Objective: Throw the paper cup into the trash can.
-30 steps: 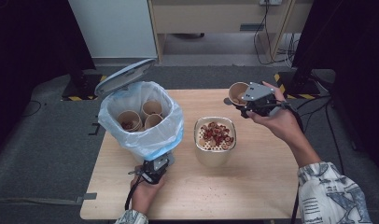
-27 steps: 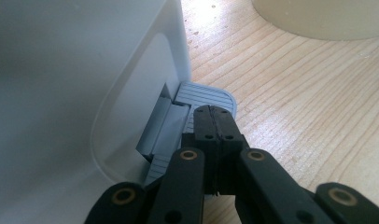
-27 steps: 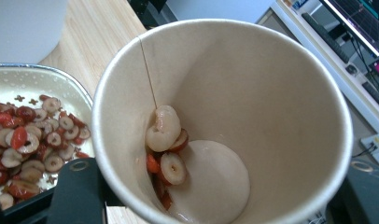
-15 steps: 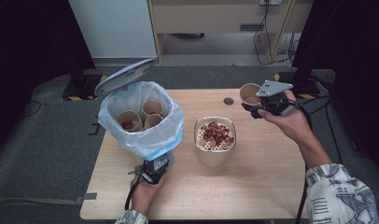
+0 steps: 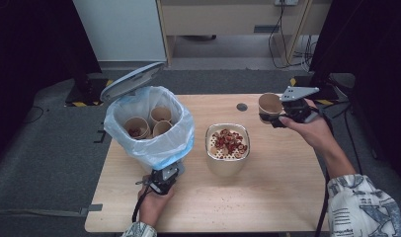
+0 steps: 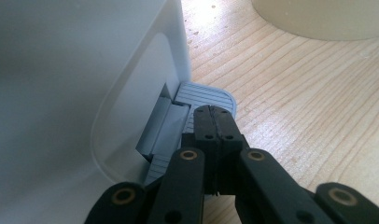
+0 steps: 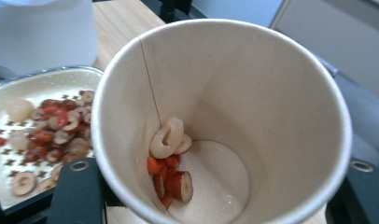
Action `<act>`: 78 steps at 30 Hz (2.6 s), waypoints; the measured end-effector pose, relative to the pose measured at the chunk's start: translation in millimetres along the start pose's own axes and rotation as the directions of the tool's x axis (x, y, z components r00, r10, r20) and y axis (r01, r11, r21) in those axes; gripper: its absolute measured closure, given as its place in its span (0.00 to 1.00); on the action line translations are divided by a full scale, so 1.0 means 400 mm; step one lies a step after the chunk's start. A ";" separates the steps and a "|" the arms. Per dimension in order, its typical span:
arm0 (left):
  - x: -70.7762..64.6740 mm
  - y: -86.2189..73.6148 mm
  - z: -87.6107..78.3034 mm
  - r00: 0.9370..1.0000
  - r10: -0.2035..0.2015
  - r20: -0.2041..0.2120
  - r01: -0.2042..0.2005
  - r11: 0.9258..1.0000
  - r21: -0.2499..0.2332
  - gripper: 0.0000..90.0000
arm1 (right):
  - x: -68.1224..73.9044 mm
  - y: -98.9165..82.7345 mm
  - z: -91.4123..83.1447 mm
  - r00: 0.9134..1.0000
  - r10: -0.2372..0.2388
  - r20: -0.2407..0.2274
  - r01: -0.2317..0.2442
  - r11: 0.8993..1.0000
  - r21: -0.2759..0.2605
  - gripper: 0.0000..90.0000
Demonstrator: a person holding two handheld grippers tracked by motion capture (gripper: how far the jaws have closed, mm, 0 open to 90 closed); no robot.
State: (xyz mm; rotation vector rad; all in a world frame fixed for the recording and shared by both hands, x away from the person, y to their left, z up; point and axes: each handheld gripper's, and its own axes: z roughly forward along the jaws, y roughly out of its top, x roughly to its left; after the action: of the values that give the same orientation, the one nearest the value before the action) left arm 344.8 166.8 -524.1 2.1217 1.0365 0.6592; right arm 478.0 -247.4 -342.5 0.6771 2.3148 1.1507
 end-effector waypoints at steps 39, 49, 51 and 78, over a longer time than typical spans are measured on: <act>-0.002 0.000 0.000 1.000 0.005 -0.002 -0.005 1.000 0.000 0.99 | 0.008 0.037 -0.022 0.955 0.214 -0.205 -0.222 0.975 -0.018 0.37; -0.003 0.000 0.001 1.000 0.000 -0.002 0.000 1.000 -0.004 0.99 | 0.026 0.076 -0.016 0.956 0.221 -0.191 -0.228 0.973 -0.015 0.37; -0.003 0.000 0.000 1.000 -0.006 -0.005 0.006 1.000 -0.004 0.99 | 0.032 0.088 -0.013 0.957 0.219 -0.189 -0.226 0.974 -0.015 0.37; -0.003 0.000 0.001 1.000 -0.005 0.001 0.005 1.000 -0.003 0.99 | 0.114 0.223 0.050 0.959 0.195 -0.206 -0.207 0.978 -0.034 0.36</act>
State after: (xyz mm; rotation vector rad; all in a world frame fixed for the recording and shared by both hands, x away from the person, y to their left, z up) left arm 344.3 165.8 -524.4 2.1156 1.0396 0.6570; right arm 474.4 -160.9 -288.7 0.8249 2.4132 1.4297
